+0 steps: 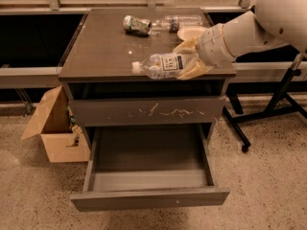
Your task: Pick blue plastic bottle from middle drawer and place on counter
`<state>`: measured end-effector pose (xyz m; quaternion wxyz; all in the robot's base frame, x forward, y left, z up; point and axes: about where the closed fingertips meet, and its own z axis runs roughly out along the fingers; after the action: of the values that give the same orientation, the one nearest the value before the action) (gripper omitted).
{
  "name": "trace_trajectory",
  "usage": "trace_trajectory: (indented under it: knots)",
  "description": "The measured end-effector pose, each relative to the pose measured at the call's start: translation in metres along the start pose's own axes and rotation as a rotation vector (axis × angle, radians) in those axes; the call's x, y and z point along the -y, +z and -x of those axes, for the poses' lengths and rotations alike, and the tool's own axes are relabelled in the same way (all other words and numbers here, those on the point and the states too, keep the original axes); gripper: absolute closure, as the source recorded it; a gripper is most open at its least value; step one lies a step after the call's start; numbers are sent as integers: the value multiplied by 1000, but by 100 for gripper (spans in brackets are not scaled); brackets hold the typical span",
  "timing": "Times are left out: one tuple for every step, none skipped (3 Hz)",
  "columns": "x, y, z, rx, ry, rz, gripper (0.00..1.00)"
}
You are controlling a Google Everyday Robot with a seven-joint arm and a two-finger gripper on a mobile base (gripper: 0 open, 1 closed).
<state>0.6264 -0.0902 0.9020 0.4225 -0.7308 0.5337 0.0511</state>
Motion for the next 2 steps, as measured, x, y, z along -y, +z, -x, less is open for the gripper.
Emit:
trace_trajectory:
  knots:
    - [50, 21, -6, -11, -3, -38, 100]
    - [87, 40, -9, 2, 23, -95, 100]
